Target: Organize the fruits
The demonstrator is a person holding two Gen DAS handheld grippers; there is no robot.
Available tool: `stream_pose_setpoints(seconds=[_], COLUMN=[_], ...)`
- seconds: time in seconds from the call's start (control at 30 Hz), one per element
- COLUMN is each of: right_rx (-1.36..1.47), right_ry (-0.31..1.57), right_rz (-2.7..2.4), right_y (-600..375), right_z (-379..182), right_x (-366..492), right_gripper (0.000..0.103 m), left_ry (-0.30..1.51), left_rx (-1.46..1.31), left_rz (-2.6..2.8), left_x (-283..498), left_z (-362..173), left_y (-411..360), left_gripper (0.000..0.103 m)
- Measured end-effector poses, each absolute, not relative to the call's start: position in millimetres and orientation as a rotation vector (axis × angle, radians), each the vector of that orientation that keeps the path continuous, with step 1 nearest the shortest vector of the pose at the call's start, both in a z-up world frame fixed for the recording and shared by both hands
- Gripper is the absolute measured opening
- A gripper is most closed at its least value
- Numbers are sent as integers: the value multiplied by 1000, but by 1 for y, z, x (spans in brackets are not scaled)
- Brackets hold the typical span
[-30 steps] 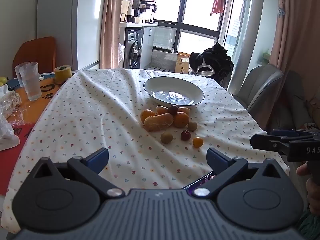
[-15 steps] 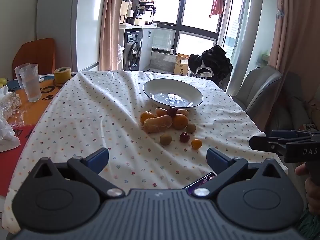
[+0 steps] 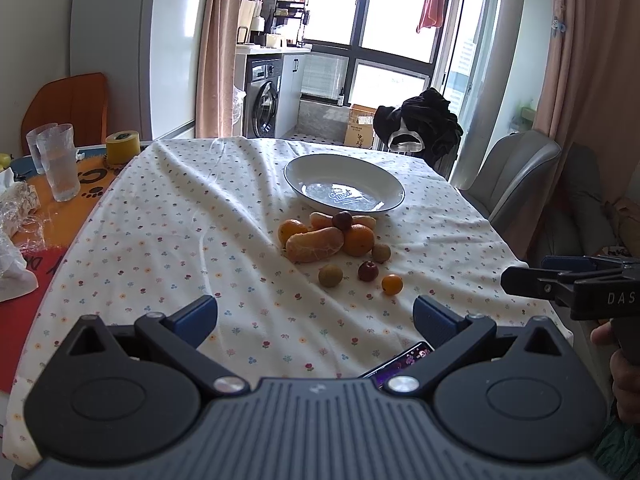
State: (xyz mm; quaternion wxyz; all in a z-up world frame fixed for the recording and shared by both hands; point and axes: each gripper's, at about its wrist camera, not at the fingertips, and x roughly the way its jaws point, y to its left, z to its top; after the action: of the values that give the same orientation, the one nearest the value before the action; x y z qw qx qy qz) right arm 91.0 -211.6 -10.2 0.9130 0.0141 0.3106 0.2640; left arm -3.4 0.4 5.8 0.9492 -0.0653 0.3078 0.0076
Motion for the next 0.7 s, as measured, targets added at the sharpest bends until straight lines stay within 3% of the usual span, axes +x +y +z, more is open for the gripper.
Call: stream_pose_setpoints(seconds=[0.7], right_rx=[0], right_ry=[630], right_rz=[531], right_y=[-211], right_z=[-10], right_x=[90], right_gripper=[103], left_ry=[620], left_rx=[-121], left_rz=[2], left_x=[-4], left_z=[4], left_y=[-4], left_gripper=[103])
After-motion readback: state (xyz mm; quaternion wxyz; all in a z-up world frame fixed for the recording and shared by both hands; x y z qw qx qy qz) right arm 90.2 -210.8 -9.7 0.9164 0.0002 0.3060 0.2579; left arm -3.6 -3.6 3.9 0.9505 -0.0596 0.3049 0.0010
